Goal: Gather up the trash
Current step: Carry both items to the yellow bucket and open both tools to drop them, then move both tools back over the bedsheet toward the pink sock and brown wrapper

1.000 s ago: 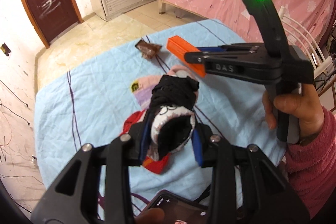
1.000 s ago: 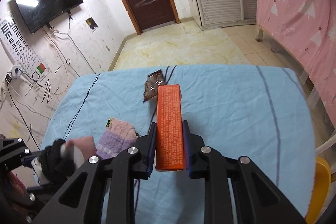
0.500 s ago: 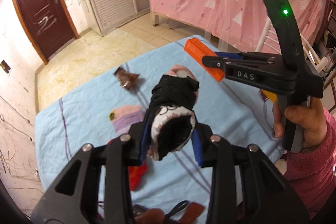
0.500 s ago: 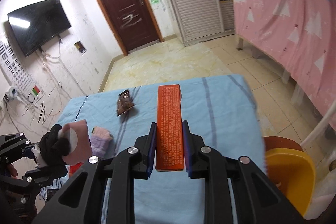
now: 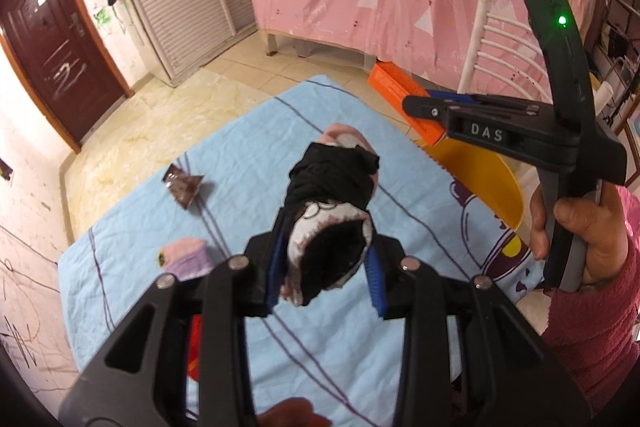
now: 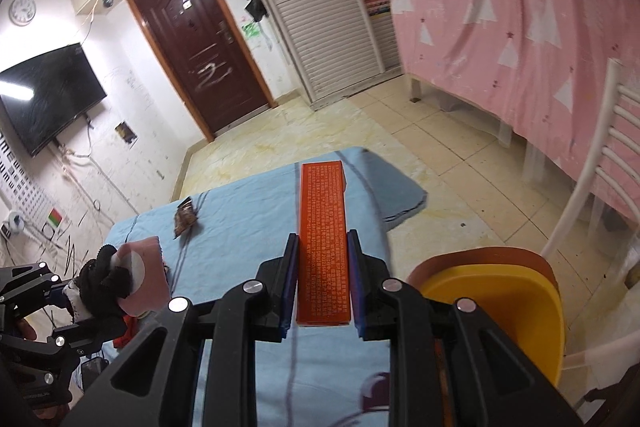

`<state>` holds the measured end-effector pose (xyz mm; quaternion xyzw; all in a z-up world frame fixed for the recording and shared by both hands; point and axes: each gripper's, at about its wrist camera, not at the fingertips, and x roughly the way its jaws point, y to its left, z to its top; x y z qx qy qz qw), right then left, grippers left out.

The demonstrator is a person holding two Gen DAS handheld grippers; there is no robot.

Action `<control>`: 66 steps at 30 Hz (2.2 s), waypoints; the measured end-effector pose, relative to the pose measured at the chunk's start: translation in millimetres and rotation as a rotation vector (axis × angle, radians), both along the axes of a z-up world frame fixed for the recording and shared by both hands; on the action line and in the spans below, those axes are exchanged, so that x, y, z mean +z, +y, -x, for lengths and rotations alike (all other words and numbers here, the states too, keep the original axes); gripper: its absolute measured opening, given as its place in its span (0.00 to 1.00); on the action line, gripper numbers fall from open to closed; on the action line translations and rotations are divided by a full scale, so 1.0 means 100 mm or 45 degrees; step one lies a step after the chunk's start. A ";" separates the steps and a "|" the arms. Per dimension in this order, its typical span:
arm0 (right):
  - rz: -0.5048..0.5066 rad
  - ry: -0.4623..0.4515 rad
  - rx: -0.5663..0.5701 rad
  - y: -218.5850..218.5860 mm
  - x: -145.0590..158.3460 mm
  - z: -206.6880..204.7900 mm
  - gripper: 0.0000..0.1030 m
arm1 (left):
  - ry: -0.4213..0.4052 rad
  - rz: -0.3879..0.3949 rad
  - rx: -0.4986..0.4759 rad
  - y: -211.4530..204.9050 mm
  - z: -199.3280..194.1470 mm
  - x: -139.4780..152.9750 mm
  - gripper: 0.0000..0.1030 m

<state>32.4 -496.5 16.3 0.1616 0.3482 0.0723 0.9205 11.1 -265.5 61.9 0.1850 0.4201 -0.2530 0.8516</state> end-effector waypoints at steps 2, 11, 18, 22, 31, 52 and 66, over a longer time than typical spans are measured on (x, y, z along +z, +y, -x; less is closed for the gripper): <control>-0.004 -0.006 -0.032 -0.13 -0.01 0.07 0.16 | -0.004 -0.014 -0.012 -0.08 0.00 -0.01 0.32; -0.032 -0.026 -0.176 -0.69 -0.10 0.37 0.16 | 0.008 -0.071 -0.080 -0.52 0.01 -0.11 0.32; -0.068 -0.006 -0.260 -1.10 -0.31 0.56 0.16 | 0.034 -0.107 -0.159 -1.01 0.04 -0.19 0.32; -0.092 0.016 -0.284 -1.26 -0.46 0.62 0.16 | 0.097 -0.117 -0.195 -1.30 0.03 -0.28 0.32; -0.142 0.065 -0.316 -1.47 -0.75 0.66 0.16 | 0.194 -0.163 -0.229 -1.81 0.03 -0.55 0.32; -0.141 0.091 -0.288 -1.39 -0.79 0.48 0.33 | 0.228 -0.105 -0.151 -1.61 -0.11 -0.41 0.56; -0.074 0.043 -0.151 -0.86 -0.45 0.17 0.40 | 0.085 -0.088 0.028 -0.59 -0.31 0.10 0.64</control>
